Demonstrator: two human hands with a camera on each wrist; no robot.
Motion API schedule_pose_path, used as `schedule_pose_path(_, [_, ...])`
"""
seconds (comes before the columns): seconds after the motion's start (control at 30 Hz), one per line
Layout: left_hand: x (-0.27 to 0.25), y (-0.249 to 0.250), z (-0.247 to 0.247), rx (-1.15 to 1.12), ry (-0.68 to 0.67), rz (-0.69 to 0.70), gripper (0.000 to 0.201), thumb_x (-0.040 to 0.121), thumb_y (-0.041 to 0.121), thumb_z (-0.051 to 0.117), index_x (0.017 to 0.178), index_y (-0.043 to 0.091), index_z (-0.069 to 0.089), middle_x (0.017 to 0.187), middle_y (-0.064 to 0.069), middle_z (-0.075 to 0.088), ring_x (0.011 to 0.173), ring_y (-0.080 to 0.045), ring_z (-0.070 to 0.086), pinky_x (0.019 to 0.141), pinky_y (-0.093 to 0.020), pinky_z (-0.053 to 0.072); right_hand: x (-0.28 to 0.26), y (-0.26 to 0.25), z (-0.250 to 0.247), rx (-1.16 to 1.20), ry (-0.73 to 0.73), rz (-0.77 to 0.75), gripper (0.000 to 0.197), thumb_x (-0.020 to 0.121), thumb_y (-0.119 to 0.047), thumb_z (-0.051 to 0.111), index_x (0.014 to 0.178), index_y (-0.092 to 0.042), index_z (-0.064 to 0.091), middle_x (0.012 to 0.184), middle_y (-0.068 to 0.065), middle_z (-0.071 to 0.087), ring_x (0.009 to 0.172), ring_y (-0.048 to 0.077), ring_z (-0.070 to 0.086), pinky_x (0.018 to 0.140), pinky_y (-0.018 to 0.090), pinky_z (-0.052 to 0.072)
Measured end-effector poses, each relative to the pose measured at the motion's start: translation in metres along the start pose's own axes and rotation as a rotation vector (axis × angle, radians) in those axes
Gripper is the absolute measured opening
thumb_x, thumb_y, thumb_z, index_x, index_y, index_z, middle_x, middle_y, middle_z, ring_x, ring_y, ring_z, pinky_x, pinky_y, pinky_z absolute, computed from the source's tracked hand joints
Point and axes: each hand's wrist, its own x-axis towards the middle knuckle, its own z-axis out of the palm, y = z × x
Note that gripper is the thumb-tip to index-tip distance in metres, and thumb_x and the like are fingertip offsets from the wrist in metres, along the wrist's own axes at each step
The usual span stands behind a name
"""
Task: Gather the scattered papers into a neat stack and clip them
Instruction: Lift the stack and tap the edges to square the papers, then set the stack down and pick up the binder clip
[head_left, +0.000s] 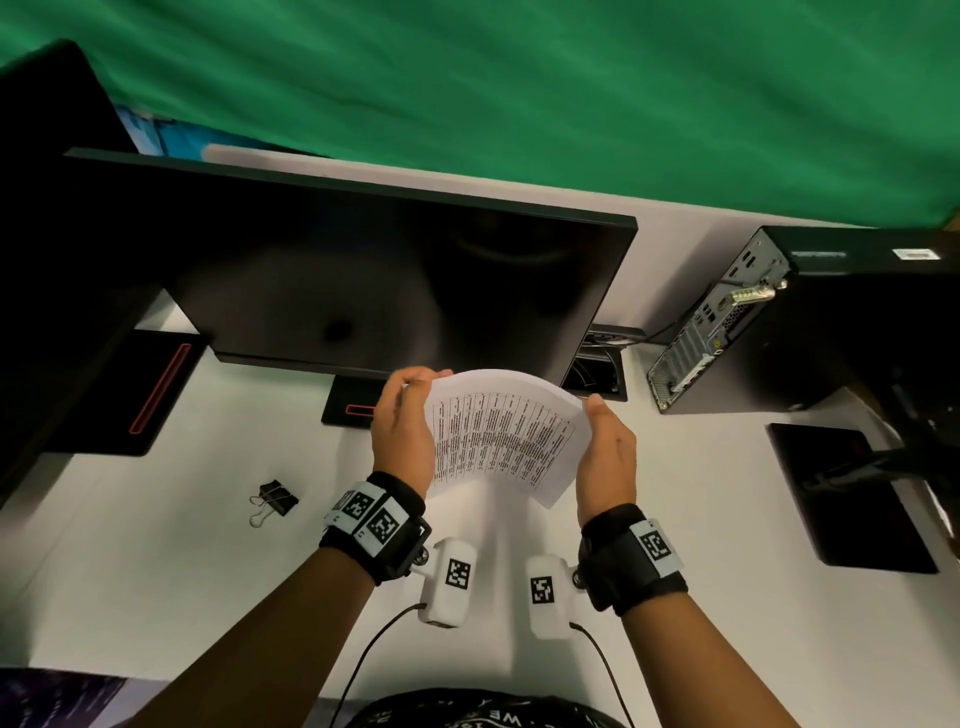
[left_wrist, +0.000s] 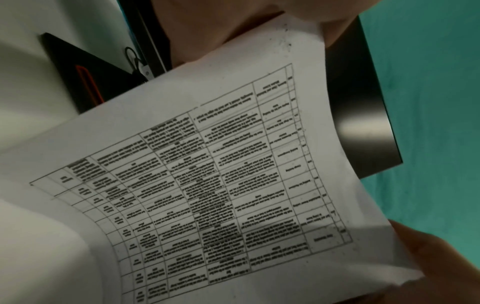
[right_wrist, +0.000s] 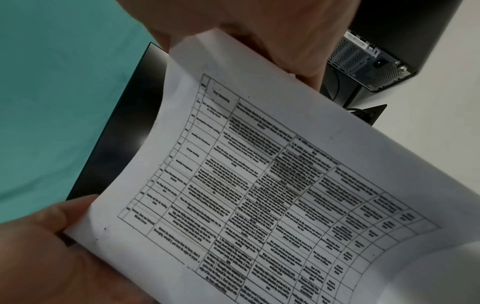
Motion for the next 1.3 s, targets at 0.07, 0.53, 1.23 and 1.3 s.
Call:
schedule_pose_path(0.07, [0.001,0.002,0.000,-0.030,-0.007,-0.007,0.018,0.095,0.014,0.046,0.098,0.004,0.060,0.099,-0.007,0.073,0.085,-0.014,0.068,0.059,-0.017,0.051,0.002,0.000,0.000,-0.015,0.004,0.011,0.038,0.087,-0.046,0.040,0.067,-0.026,0.066,0.071,-0.003,0.062,0.071,0.018,0.055,0.067,0.035,0.043])
schedule_pose_path(0.53, [0.010,-0.009,-0.018,0.097,-0.193,0.134,0.021,0.089,0.029,0.057,0.107,0.024,0.046,0.116,-0.002,0.064,0.097,-0.012,0.064,0.074,-0.021,0.052,0.007,-0.001,-0.006,-0.016,-0.029,-0.013,0.035,0.087,-0.045,0.040,0.075,-0.015,0.054,0.073,0.002,0.052,0.068,0.016,0.049,0.067,0.034,0.038])
schedule_pose_path(1.23, [0.012,-0.011,-0.038,0.493,-0.224,0.201,0.018,0.100,0.018,0.045,0.117,0.021,0.047,0.108,0.006,0.064,0.098,-0.005,0.063,0.074,-0.016,0.050,-0.005,0.017,-0.031,-0.327,-0.177,-0.117,0.028,0.098,-0.009,0.057,0.124,-0.017,0.051,0.113,-0.007,0.063,0.100,0.000,0.060,0.074,0.006,0.049])
schedule_pose_path(1.3, [0.008,-0.011,-0.043,0.510,-0.227,0.197,0.017,0.100,0.018,0.046,0.116,0.022,0.049,0.109,0.005,0.065,0.098,-0.005,0.065,0.076,-0.021,0.053,0.000,0.015,-0.032,-0.302,-0.235,-0.052,0.028,0.098,-0.009,0.057,0.124,-0.020,0.052,0.120,-0.006,0.064,0.108,0.010,0.061,0.083,0.014,0.050])
